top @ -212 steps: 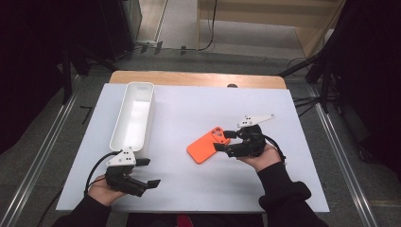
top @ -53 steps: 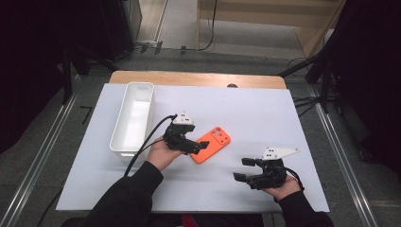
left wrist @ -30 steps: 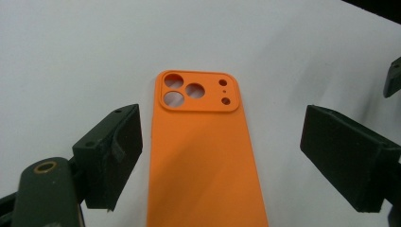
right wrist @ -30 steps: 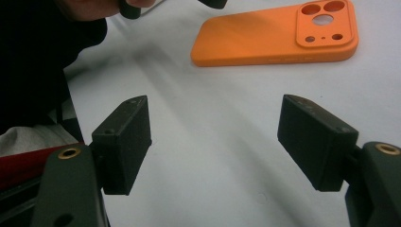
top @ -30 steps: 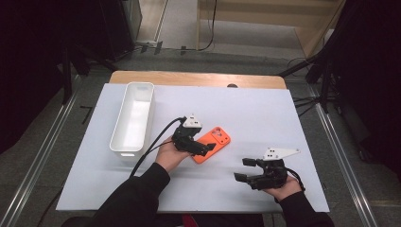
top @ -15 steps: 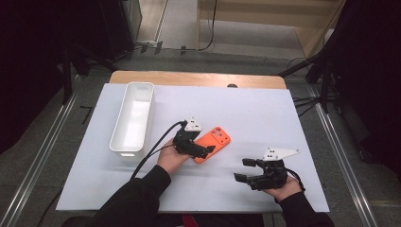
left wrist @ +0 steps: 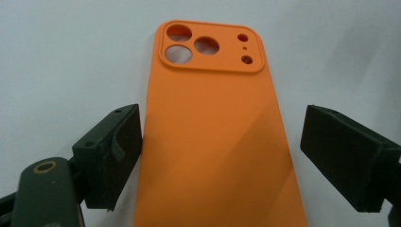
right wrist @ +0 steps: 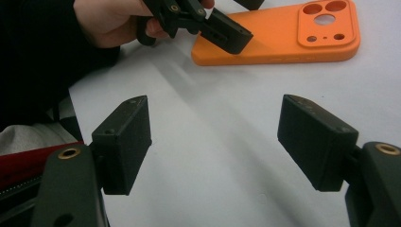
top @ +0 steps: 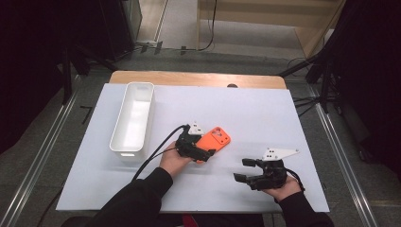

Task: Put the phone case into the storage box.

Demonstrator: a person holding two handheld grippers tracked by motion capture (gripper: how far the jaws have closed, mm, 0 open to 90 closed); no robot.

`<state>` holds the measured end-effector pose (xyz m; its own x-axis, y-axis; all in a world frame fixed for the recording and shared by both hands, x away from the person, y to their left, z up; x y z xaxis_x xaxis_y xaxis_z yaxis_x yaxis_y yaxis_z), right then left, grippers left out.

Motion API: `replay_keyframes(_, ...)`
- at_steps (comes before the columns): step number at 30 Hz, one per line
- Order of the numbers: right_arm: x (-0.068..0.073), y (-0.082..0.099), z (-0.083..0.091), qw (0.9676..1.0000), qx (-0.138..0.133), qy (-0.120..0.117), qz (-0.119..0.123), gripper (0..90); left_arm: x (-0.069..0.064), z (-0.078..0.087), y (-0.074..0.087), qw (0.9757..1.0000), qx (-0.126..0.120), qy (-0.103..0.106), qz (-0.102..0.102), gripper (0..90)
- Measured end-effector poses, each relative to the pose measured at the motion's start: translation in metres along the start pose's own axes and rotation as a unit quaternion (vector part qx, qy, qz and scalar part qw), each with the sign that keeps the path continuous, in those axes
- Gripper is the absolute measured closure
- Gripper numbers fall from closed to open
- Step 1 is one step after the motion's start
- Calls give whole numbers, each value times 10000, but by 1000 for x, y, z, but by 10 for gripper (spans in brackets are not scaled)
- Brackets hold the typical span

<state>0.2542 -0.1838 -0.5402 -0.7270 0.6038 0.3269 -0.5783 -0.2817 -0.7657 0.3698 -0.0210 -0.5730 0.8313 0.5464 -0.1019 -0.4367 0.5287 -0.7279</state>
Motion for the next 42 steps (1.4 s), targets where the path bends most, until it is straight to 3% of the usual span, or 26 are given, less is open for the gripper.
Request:
replay_keyframes(13,-1,1,-1,10000,22,0,-1,252,-2,-5,3,9995,92,-248,-158,143)
replay_keyframes(18,-1,1,-1,10000,36,7,-5,252,-4,-8,5,9974,225,-522,-435,139)
replay_keyframes(28,-2,2,-1,10000,63,27,-21,253,-5,-8,5,9974,215,-514,-459,154)
replay_keyframes(42,-4,5,-2,9999,140,61,-56,256,-5,-8,3,9968,426,-525,-425,165)
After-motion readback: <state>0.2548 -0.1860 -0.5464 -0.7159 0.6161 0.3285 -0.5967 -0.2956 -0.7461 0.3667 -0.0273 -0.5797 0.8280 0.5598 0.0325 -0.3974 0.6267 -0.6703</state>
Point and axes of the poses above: each handheld gripper's, and its own axes: z roughly backward along the jaws, y roughly out of its underside, x roughly to its left, the point moved 8 cm from there along -z, roughly forward along the jaws
